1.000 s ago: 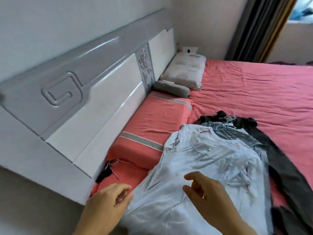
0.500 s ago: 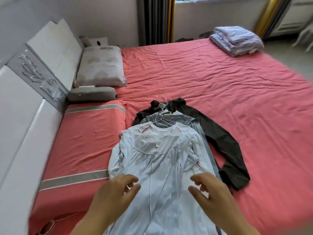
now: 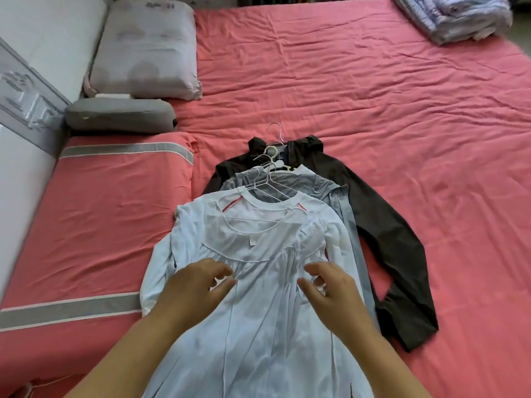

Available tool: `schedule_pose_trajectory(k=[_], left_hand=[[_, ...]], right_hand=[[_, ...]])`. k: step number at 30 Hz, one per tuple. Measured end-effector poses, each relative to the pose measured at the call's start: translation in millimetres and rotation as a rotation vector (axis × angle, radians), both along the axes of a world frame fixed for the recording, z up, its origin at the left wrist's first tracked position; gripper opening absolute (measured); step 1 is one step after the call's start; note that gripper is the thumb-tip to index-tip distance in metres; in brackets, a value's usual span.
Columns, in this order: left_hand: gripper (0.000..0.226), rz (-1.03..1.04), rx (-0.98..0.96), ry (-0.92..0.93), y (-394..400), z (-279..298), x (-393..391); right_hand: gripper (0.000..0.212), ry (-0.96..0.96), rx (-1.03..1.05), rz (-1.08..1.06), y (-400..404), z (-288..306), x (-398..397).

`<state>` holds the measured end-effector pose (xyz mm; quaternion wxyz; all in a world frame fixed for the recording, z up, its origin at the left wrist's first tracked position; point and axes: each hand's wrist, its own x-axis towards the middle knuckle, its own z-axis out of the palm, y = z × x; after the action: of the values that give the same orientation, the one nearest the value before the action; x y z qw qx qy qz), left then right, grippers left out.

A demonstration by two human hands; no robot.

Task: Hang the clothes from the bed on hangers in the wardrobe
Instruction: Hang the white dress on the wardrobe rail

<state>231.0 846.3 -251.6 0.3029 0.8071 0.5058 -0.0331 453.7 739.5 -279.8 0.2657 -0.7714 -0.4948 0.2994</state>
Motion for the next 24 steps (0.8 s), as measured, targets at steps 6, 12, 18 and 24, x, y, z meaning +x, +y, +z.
schedule_pose_trajectory(k=[6, 12, 18, 24], left_hand=[[0.022, 0.113, -0.062, 0.052, 39, -64, 35], [0.020, 0.166, -0.119, 0.050, 74, -122, 63], [0.021, 0.194, -0.125, 0.023, 94, -147, 66], [0.021, 0.223, -0.087, -0.004, 98, -137, 46]], right_hand=[[0.037, 0.008, -0.134, 0.075, 94, -91, 49], [0.052, -0.248, -0.219, 0.107, 184, -172, 85], [0.072, -0.505, -0.370, 0.209, 210, -217, 84], [0.037, -0.285, -0.152, 0.065, 209, -206, 77]])
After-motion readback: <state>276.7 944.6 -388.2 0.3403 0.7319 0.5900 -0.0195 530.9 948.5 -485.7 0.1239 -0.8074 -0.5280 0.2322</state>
